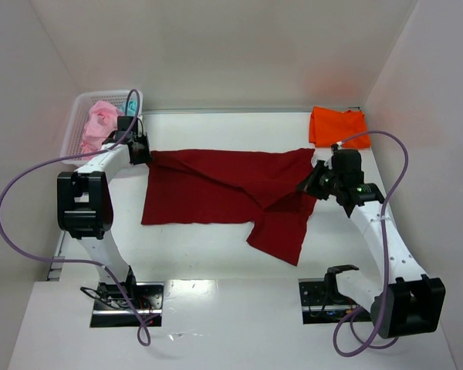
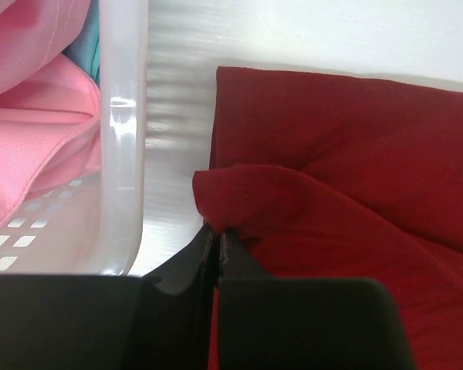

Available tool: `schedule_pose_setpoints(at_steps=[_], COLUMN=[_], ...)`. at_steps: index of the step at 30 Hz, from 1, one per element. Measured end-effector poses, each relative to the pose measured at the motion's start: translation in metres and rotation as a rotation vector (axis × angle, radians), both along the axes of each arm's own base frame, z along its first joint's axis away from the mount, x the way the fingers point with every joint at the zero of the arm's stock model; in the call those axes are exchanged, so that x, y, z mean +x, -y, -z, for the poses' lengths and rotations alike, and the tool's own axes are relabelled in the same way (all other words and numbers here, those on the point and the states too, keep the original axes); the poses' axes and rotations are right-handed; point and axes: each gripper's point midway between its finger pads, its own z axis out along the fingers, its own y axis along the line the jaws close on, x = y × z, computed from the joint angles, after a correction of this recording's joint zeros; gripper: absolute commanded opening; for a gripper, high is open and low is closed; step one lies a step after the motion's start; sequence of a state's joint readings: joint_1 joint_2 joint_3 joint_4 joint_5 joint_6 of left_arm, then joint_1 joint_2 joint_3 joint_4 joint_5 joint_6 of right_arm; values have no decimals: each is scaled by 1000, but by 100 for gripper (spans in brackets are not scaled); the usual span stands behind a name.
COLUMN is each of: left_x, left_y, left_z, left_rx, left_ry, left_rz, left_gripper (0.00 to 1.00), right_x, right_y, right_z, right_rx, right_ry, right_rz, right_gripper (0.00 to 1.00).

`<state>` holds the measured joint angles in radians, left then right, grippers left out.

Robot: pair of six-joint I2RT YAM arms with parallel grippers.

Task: Fold and stack the t-shirts
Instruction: Fold the flattened tshirt in 1/3 of the way

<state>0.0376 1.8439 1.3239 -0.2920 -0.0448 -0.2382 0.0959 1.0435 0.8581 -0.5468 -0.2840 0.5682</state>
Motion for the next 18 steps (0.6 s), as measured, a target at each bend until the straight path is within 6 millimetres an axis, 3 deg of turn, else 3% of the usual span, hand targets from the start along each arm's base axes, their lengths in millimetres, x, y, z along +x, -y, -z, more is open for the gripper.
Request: schedule_pose_setpoints(at_steps=[6, 9, 14, 18], left_x=[0, 0, 16, 51], left_y=[-1, -1, 0, 1], left_z=[0, 1, -8, -33], left_rx=[8, 8, 1, -8], left_ry=[-2, -6, 15, 79], left_rz=[-3, -3, 3, 14], left_gripper=[0, 0, 0, 0], right_x=[1, 10, 61, 109], right_y=[4, 8, 11, 15], right_z=[1, -4, -40, -76], right_rx=[-13, -35, -70, -94], right_ry=[-7, -7, 67, 153], right_rz=[29, 50, 75, 93], right_gripper=[1, 1, 1, 1])
